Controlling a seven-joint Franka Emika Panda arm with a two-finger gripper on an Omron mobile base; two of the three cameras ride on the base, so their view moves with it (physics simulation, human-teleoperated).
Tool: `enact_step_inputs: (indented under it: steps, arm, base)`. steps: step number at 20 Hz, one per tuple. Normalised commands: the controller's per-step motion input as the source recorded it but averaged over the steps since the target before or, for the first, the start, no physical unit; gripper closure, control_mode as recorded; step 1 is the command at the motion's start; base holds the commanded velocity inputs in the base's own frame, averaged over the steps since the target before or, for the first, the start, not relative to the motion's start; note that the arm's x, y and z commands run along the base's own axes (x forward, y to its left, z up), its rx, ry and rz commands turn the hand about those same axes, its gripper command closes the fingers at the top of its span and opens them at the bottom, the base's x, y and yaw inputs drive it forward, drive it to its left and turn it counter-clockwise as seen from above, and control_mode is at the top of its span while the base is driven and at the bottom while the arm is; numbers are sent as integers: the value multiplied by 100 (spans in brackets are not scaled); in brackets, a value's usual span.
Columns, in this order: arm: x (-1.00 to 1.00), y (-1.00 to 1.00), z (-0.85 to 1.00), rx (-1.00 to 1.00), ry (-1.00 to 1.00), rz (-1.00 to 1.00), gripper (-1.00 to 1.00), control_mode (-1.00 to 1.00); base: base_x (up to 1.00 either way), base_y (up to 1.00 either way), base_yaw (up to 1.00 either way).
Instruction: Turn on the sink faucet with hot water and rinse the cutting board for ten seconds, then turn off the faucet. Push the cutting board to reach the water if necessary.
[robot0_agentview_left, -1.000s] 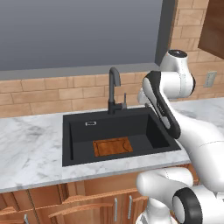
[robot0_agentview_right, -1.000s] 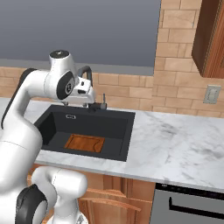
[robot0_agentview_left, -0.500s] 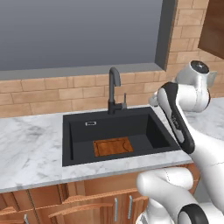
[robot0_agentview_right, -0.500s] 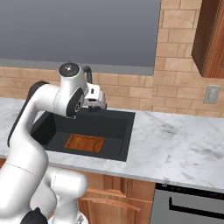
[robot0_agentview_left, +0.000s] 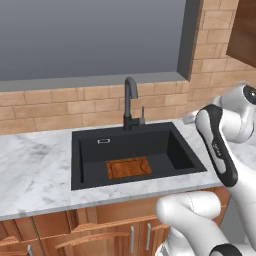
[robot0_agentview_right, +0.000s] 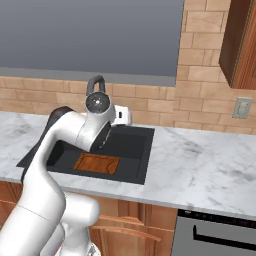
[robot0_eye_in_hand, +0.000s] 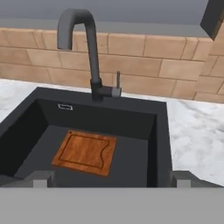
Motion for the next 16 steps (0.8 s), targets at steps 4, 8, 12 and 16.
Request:
enact_step_inputs:
  steps: [4,8,12,16]
  arm:
    - [11,-31,-3,4,-13,4,-100,-100]
    - [32,-14,0,3,-8,1,-100,-100]
    - [38,-9,0,2,-7,0,-100,-100]
    - [44,-5,0,2,-5,0,-100,-100]
  base:
    - [0,0,0]
    - [0,0,0]
    - [0,0,0]
    - [0,0,0]
